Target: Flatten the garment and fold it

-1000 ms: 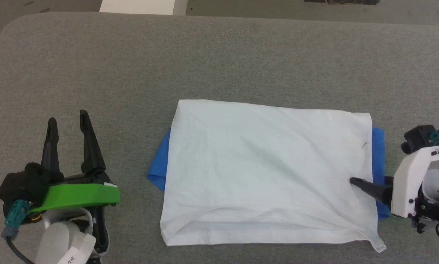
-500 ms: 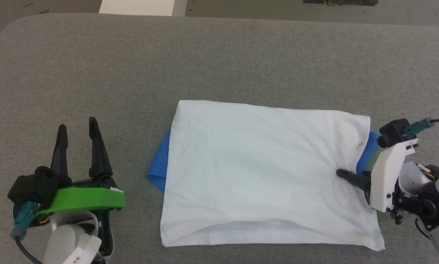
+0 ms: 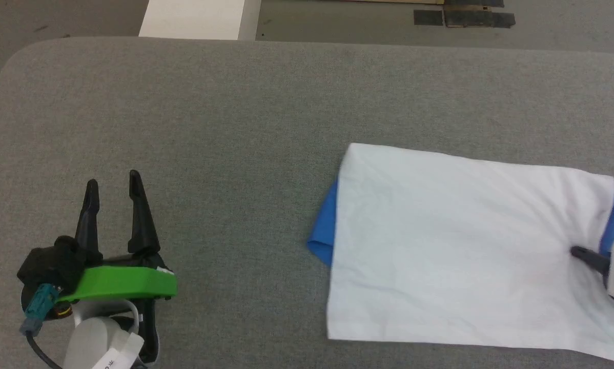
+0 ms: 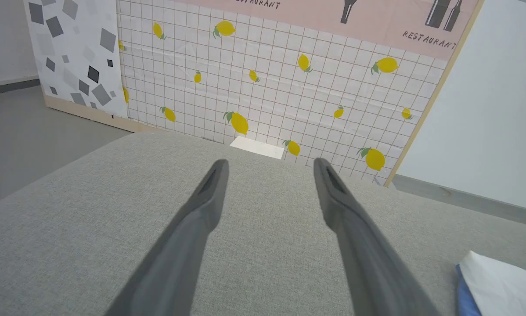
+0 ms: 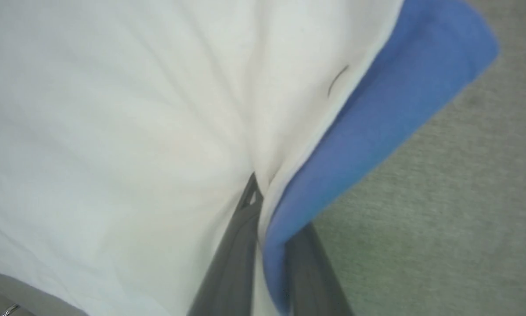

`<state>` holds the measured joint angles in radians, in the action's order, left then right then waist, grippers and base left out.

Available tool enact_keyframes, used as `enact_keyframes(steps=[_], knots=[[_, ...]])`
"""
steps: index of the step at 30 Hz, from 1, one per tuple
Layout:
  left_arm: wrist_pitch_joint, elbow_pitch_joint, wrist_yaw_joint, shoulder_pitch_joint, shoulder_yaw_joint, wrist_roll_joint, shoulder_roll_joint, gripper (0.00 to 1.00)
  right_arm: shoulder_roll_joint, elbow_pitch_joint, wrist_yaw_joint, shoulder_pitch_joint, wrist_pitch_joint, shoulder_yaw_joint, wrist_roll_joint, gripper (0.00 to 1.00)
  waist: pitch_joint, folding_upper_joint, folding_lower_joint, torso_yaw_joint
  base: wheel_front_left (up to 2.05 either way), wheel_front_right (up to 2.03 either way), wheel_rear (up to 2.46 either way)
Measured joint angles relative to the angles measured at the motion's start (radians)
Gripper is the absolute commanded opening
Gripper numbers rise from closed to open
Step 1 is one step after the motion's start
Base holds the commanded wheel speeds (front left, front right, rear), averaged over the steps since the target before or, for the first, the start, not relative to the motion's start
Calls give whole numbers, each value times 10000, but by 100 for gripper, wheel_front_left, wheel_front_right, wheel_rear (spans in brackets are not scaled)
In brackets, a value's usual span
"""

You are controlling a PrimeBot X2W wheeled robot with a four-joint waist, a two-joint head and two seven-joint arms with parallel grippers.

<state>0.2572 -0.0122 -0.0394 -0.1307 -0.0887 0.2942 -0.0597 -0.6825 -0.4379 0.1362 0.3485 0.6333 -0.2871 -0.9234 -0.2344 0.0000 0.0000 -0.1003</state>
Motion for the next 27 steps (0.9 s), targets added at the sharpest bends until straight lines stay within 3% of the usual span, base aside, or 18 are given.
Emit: enact_keyframes(steps=[3,8,12,17,22,27], knots=[[0,-84,-40,30,42,0,21,100,-278,-546,0,-18,58,443,591,0,57,0,0,28,0,0,0],[0,-153,-40,128,27,0,38,100,-196,-803,-33,82,493,826,1810,0,241,0,0,100,0,0,0],[0,-198,-52,343,6,0,46,100,-280,293,-38,146,1469,460,2801,0,480,0,0,180,0,0,0],[0,-169,-88,490,-48,4,50,100,-249,2249,-40,222,2930,276,3158,0,745,0,0,306,0,0,0],[0,-148,-96,489,-10,21,54,100,267,3841,-40,483,4008,-136,3381,0,772,0,0,382,0,0,0],[0,-134,-96,476,100,86,56,100,1091,4163,-40,1104,4324,-756,3687,0,602,0,0,325,0,0,0]])
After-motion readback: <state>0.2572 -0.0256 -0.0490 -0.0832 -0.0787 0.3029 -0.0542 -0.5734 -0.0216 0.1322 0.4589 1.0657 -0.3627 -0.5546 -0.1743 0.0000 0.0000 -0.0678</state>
